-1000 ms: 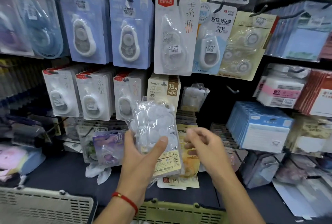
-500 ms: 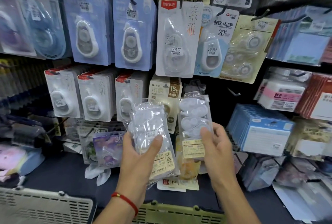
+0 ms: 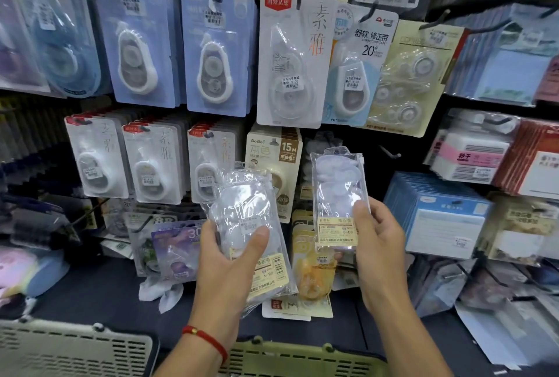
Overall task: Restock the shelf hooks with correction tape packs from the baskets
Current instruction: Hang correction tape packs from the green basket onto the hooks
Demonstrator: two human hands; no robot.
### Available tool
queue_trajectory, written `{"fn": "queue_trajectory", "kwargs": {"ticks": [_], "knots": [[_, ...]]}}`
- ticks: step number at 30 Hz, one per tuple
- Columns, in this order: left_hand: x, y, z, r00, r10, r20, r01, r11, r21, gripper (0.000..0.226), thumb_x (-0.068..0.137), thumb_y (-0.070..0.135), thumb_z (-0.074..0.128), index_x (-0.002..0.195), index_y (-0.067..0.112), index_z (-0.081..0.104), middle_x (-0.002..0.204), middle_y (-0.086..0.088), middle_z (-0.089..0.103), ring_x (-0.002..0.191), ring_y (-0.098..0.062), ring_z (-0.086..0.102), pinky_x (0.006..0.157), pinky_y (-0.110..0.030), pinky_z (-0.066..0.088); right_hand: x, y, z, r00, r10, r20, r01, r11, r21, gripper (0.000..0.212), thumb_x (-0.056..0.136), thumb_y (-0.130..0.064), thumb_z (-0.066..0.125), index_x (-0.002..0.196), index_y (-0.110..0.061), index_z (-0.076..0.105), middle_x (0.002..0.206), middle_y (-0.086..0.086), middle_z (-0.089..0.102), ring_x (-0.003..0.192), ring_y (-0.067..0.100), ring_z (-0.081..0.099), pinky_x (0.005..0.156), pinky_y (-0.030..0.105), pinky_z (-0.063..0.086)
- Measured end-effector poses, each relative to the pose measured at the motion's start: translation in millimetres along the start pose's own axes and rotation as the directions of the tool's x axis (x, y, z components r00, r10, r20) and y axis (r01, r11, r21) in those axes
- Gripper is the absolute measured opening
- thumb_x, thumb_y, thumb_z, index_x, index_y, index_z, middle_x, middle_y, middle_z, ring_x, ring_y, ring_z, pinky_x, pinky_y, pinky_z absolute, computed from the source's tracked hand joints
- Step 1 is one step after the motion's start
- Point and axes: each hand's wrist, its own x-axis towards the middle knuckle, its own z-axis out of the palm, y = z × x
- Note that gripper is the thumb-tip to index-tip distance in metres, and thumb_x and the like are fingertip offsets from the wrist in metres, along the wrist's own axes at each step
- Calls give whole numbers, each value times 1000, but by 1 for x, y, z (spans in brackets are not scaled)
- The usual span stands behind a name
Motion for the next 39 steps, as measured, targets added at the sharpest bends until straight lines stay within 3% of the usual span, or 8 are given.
{"fn": "queue_trajectory", "kwargs": {"ticks": [3,8,12,16,24,27,31,39], "knots": [[0,0,0,1000,-10,-11,10,1000,-2,84,63,51,91,137,40,52,127,7,74,104,-21,78,91,-55,62,3,4,-3,998,59,11,-59,998,-1,25,108,-37,55,125,-27,69,104,-3,80,93,15,77,71,30,60],[0,-2,0,1000,0,13,0,1000,-3,68,67,46,90,126,43,57,115,10,78,93,-17,80,72,-38,66,6,14,-14,986,167,-26,-157,847,-507,39,103,-45,57,137,-27,58,124,-7,67,98,1,60,90,35,47],[-1,-3,3,998,17,54,-18,1000,21,55,69,43,87,115,46,58,105,20,78,84,-4,78,58,-17,59,-4,6,-2,946,199,256,-121,950,-289,10,100,-33,70,108,-29,74,94,1,79,85,14,74,75,29,60],[-2,-4,7,998,29,63,-30,999,21,53,69,51,85,116,42,61,107,13,79,88,-12,80,61,-23,61,-19,6,16,864,157,478,-41,969,-245,26,81,-47,83,102,-32,76,93,6,75,78,18,71,73,33,62],[0,-5,6,999,14,47,-16,1000,27,43,64,71,84,100,65,61,111,25,76,97,-19,80,78,-48,65,-20,9,15,862,218,458,-164,974,-154,16,97,-23,75,108,-16,66,97,9,77,82,17,75,67,25,59],[2,-4,6,999,49,17,-50,997,58,40,66,74,83,95,77,55,111,39,70,108,-3,73,92,-37,58,-17,9,13,920,212,330,-202,977,-65,6,105,-24,60,108,-20,59,91,6,79,75,22,77,56,30,59],[5,-10,3,998,63,-1,-62,993,103,38,87,48,80,118,55,59,117,24,74,107,-1,72,96,-39,58,-9,9,5,993,89,76,-94,993,71,3,101,-36,60,103,-34,59,87,-6,77,74,11,72,59,30,57],[7,-12,3,998,68,-18,-66,994,91,58,82,55,83,132,47,55,126,20,71,119,-9,68,98,-40,56,1,13,-2,1000,6,-15,-5,999,50,13,106,-39,59,115,-31,55,93,-2,80,80,10,74,69,30,58]]}}
